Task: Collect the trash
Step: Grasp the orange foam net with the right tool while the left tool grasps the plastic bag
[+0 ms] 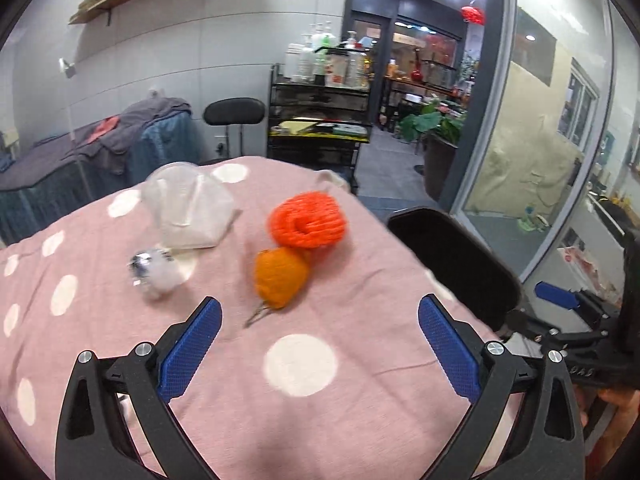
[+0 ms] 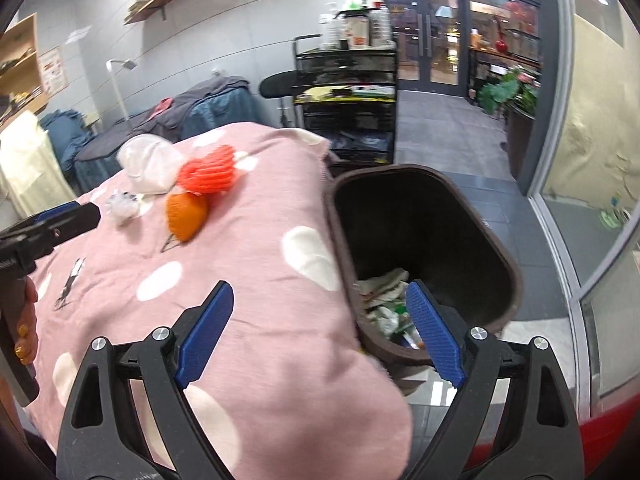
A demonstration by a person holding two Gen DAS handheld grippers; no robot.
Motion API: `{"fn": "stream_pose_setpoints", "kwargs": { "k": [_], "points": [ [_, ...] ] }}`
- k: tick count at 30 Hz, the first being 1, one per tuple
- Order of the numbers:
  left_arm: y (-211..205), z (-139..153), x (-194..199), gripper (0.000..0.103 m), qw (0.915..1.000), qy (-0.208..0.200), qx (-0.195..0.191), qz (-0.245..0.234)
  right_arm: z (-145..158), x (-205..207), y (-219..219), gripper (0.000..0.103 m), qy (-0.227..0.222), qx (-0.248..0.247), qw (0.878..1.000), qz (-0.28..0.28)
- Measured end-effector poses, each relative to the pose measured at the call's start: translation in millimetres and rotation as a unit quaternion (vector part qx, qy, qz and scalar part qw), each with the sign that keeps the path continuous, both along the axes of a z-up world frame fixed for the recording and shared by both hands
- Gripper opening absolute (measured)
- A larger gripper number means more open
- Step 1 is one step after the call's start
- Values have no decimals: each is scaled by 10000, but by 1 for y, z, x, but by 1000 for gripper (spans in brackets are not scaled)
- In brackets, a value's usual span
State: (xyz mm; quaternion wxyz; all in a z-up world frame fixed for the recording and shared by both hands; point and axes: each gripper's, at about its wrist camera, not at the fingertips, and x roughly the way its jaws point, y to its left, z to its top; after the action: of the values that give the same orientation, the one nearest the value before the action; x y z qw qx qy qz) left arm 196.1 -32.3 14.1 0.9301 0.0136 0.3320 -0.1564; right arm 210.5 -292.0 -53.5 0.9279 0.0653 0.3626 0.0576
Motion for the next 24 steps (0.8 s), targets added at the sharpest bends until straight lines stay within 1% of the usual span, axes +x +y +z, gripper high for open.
{"fn": "stream_pose_setpoints", "kwargs": {
  "k": [8, 15, 17, 20, 22, 24],
  "points": [
    [58, -9, -9, 97, 9980, -2, 11, 625, 4, 15, 37, 87, 108, -92, 9986, 518],
    [112, -19, -15, 97, 9936, 104, 77, 1119, 7, 37, 68, 87, 232, -143, 9958, 878],
    [123, -23, -15, 97, 9928, 181, 99, 1182, 8, 45, 77, 87, 278, -209, 9947, 972],
    [133, -32, -10, 97, 9918, 322, 256, 1207, 8, 58, 90, 87, 342, -327, 9927, 1111],
    [138, -36, -6, 96, 9918, 388, 329, 1170, 7, 69, 99, 87, 437, -290, 9913, 1209],
    [141, -38, 2, 93, 9925, 477, 274, 1091, 4, 78, 107, 87, 540, -199, 9897, 1314]
  ]
}}
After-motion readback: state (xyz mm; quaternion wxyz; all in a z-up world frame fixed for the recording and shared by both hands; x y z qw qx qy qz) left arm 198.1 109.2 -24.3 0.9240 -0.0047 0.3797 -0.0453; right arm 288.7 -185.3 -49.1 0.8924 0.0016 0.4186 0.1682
